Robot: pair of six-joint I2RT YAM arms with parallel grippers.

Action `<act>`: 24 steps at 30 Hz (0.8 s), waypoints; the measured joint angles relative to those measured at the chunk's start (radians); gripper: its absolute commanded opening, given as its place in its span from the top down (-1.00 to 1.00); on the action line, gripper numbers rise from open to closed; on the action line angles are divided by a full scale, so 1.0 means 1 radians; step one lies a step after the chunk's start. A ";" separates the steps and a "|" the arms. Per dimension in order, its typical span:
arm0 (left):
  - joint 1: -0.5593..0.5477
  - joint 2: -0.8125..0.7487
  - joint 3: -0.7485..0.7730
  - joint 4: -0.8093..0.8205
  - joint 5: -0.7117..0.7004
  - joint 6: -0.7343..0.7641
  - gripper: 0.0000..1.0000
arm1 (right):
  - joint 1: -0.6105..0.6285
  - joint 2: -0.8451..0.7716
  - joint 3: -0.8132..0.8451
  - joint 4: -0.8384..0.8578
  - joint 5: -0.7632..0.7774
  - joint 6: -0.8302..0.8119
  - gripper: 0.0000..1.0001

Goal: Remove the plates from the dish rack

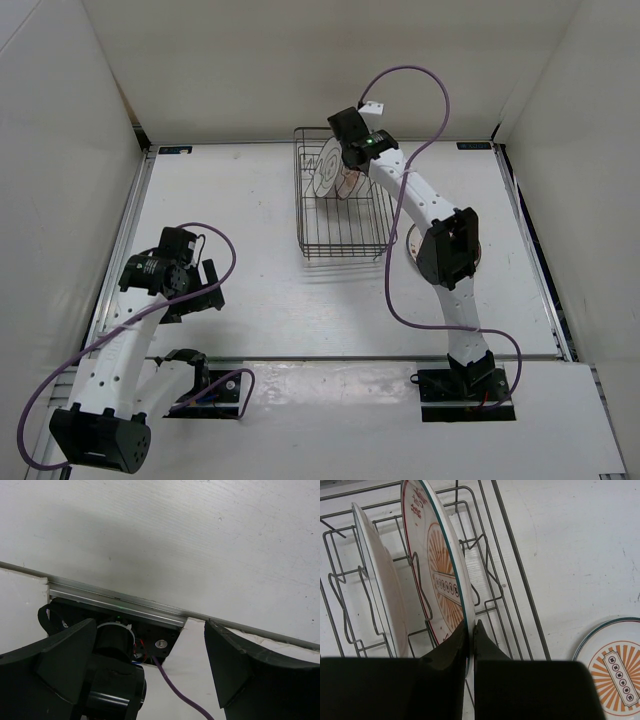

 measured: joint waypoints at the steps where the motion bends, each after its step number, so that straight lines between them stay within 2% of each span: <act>1: 0.000 -0.002 0.000 0.000 0.000 0.000 -1.00 | 0.000 0.000 0.005 -0.006 0.002 0.003 1.00; 13: 0.000 -0.011 0.000 -0.006 0.005 -0.003 -1.00 | -0.003 0.000 0.014 -0.026 0.018 0.017 1.00; 24: 0.000 -0.011 -0.002 -0.006 0.028 -0.008 -1.00 | 0.016 -0.010 0.034 0.037 0.037 -0.134 1.00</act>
